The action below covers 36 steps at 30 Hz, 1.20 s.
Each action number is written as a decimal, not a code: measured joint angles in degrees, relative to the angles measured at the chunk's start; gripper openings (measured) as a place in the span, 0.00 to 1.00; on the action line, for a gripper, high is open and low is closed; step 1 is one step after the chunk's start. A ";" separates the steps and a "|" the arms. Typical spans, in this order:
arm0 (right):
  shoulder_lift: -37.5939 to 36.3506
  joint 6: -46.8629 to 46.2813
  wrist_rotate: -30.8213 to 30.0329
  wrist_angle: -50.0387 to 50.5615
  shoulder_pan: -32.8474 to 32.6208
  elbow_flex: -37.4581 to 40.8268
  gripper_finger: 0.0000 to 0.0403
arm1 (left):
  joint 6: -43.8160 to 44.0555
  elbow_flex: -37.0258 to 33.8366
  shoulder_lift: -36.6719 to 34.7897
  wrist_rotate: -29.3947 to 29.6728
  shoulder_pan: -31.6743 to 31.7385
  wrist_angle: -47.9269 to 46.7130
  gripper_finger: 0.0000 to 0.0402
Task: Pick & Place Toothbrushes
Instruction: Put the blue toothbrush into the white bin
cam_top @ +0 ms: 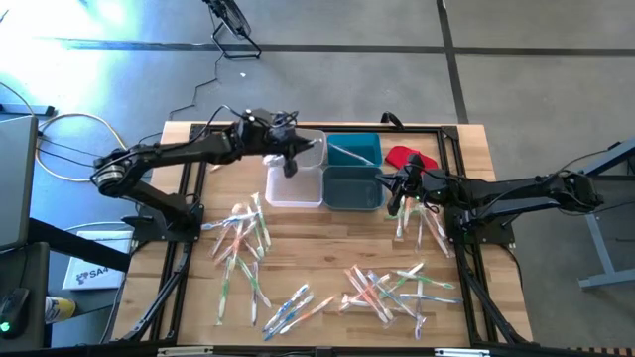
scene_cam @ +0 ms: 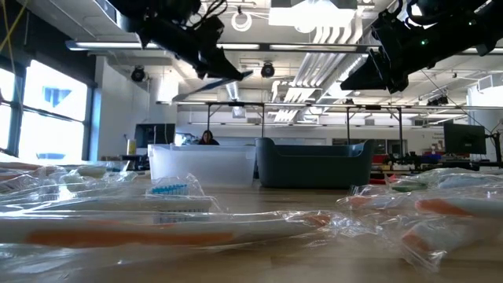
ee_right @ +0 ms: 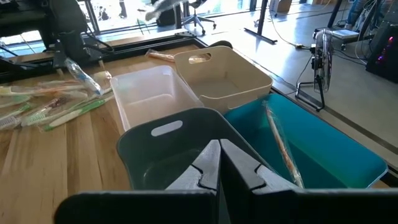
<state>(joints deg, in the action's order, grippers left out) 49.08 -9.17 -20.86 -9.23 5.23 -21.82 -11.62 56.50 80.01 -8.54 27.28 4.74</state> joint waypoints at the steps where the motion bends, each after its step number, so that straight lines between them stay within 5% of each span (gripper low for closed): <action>1: 0.00 0.00 -0.01 0.00 0.00 0.00 0.01 | 0.27 -0.02 0.73 -0.03 0.77 0.92 0.04; 12: 0.00 0.00 0.00 0.00 0.00 0.00 0.01 | 2.49 -0.02 12.27 0.05 5.61 16.14 0.04; 22: 0.00 0.39 0.00 0.00 0.00 0.00 0.01 | 1.96 -0.04 19.02 0.41 7.29 18.61 0.04; 28: 0.00 0.42 0.00 0.00 0.00 0.00 0.01 | 2.72 -0.06 21.27 7.61 7.26 17.60 0.04; 36: 0.00 0.42 0.02 0.00 0.00 0.00 0.01 | 3.57 -0.05 23.52 8.09 7.24 15.91 0.04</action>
<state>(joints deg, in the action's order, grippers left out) 49.08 -8.75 -20.84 -9.23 5.23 -21.82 -8.04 56.46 103.53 -0.45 34.52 20.65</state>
